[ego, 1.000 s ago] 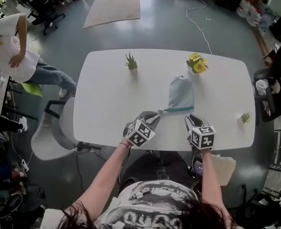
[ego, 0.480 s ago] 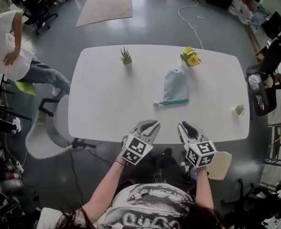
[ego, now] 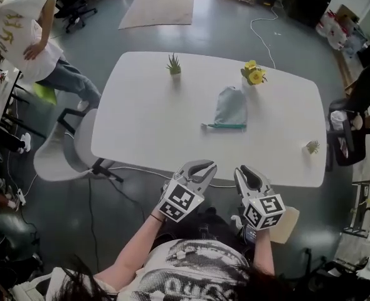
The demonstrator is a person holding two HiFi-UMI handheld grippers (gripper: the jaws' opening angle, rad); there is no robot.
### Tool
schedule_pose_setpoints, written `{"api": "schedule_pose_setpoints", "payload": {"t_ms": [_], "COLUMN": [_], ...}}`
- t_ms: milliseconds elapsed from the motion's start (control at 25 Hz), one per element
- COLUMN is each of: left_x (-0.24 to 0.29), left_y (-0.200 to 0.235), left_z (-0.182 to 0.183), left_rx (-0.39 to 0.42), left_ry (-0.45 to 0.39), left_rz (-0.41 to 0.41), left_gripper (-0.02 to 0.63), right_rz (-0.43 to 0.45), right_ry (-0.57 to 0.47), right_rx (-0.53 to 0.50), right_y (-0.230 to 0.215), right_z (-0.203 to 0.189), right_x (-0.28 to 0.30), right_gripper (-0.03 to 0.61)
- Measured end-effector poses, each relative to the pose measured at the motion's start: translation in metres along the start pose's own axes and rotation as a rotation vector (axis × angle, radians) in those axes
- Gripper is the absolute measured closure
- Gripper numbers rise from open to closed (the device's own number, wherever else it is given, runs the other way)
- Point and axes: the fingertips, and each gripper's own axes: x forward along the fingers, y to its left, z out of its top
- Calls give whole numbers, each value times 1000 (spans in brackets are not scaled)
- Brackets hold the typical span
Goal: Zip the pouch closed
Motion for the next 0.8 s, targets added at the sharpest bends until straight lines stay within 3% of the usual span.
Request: {"api": "schedule_pose_setpoints", "payload": {"t_ms": [240,480,800], "left_x": [-8,-23,-40], "left_y": [-48,-96,-119], "left_z": [15,17,23], "left_rx": [-5,-9,-4], "left_ry": [-36,-45,-77], "left_rz": [45,34,50], "left_gripper": [571,578,597], "right_rz": [25,51,64], "right_ry": [-67,-114,-152], "right_rx": [-21,-63,-141], "right_y": [3,15,30], "right_z": [0,-2,-1], "right_x": [-51,-90,-112], "right_gripper": [529,547,588]}}
